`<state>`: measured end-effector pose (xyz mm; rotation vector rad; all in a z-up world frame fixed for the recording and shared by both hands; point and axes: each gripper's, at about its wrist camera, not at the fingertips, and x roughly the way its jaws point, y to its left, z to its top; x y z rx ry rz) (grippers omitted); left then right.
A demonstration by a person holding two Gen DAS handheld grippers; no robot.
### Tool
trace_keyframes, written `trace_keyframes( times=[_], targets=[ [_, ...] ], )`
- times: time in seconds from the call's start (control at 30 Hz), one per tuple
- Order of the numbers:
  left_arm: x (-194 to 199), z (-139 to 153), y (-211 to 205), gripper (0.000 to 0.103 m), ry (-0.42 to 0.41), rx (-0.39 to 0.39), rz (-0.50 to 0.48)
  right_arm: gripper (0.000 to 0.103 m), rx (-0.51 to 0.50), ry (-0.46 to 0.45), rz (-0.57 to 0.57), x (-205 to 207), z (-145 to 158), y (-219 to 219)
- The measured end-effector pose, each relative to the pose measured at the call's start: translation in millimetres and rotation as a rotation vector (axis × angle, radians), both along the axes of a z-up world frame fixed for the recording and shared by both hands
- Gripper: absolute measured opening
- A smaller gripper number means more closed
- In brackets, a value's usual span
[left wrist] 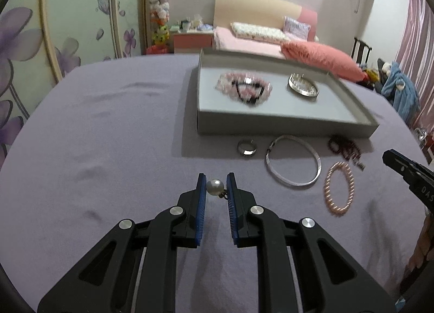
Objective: Organize jewelry
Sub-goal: 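Lift the pearl pendant off the bed with the right gripper, then carry the pearl pendant into the grey tray and open the right gripper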
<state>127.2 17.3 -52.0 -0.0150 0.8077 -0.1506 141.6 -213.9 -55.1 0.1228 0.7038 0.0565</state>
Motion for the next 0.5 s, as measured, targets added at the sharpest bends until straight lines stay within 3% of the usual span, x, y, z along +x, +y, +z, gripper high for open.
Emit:
trace_keyframes(
  times=[0.17,0.5],
  targets=[
    [-15,17,-8,0.016,-0.094,-0.008,0.004,0.016,0.004,-0.104,0.014,-13,24,11],
    [-52,54,-21,0.016,-0.362,0.020,0.019,0.016,-0.059,-0.327,0.016,-50,58,33]
  ],
)
